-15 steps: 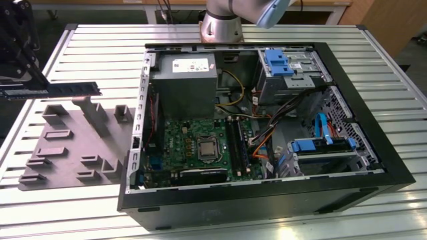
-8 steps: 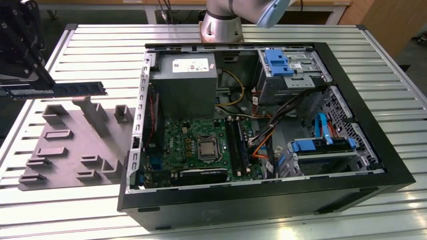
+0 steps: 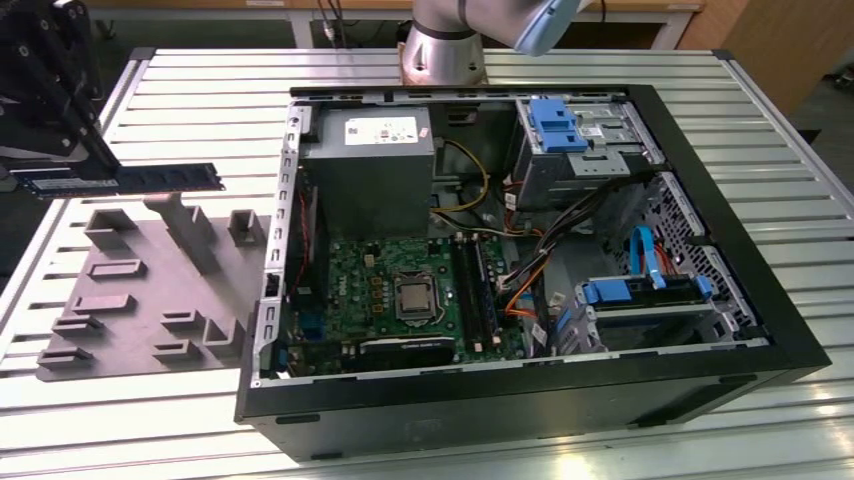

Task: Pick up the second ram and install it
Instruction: 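Pick up the second ram and move it above second insertion slot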

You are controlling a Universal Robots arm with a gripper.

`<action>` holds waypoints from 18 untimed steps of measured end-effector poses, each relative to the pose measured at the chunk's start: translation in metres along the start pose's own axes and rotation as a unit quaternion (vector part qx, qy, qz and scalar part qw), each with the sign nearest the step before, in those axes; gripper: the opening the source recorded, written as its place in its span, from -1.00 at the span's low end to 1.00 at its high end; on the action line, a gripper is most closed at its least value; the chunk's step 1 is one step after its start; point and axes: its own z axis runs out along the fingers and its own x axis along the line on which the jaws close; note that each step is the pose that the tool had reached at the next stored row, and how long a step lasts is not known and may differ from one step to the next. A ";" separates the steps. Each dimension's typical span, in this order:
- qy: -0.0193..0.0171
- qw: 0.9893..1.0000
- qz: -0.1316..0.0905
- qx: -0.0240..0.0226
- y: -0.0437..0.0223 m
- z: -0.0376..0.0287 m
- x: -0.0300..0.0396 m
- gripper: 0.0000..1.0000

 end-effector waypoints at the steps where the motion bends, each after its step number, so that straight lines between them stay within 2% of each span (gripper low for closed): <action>1: 0.000 1.000 0.000 0.000 -0.0010 -0.0001 0.0000 -0.77; 18: 0.000 1.000 0.000 0.000 -0.0218 -0.0005 -0.0001 -0.77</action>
